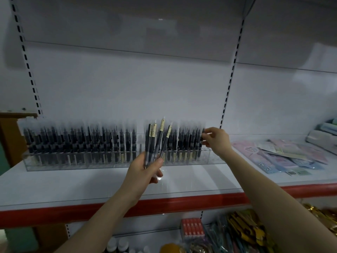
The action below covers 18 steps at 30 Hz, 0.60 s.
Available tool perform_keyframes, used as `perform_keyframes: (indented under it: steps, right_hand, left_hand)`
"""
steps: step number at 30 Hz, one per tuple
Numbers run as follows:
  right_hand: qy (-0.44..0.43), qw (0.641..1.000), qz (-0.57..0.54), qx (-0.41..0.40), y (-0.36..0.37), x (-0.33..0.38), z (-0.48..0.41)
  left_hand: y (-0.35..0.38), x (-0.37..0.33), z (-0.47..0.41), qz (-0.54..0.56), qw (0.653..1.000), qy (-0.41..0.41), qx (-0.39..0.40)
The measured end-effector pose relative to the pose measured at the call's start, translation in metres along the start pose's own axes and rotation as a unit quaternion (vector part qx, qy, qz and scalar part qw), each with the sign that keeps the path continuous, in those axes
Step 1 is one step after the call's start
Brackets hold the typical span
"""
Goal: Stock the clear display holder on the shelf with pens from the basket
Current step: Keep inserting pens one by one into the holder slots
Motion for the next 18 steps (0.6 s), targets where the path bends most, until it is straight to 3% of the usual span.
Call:
perform_keyframes:
  steps: [8,13,18]
  right_hand:
    - [0.002,0.999,0.052,-0.004,0.0,0.001,0.004]
    - [-0.048,0.994,0.009,-0.099,-0.01,0.009,0.034]
    - [-0.103,0.988,-0.112,-0.01,0.003,0.038,0.073]
  left_hand:
    - [0.006,-0.007,-0.003,0.032,0.999,-0.012,0.006]
    - [0.009,-0.013,-0.001,0.058,0.998,-0.012,0.02]
    - [0.016,-0.016,0.001,0.063,0.998,-0.01,0.019]
Point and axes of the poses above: each hand's wrist, its own z-axis away from the middle knuckle, its own y-axis out of the palm, x = y × z, the point moved 3 cm from there along -z, towards the middle knuckle, and after that the axes turned 6 degrees about z, right-handed, at the moved point
